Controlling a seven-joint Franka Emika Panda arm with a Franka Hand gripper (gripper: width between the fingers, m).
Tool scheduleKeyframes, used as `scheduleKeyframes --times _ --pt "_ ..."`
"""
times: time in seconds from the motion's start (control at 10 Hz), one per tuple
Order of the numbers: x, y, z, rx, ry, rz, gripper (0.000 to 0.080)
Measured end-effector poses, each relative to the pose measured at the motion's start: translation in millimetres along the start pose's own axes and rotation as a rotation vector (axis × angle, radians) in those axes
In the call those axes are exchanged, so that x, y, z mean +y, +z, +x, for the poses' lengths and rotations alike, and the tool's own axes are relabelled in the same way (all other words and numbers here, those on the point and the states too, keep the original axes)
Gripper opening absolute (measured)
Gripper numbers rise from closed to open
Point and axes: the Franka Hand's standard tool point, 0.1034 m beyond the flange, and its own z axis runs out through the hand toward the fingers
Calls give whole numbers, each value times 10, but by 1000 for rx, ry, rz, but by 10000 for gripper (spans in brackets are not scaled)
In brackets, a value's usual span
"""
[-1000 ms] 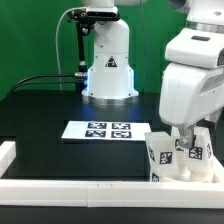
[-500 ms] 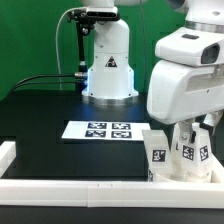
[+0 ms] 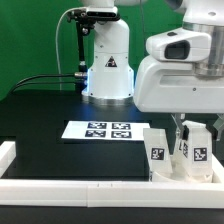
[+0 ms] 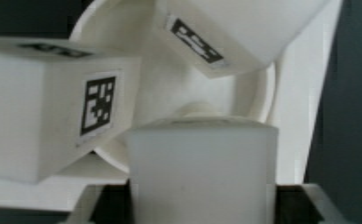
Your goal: Assemble stool
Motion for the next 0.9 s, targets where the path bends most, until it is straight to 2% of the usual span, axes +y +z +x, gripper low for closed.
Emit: scheduleKeyframes --times 0.3,0.5,0.7,0.9 --pt "8 2 4 0 219 6 336" --pt "1 3 3 -1 474 9 336" --pt "-54 12 2 22 838 43 336" --pt "-44 -3 19 16 993 51 336"
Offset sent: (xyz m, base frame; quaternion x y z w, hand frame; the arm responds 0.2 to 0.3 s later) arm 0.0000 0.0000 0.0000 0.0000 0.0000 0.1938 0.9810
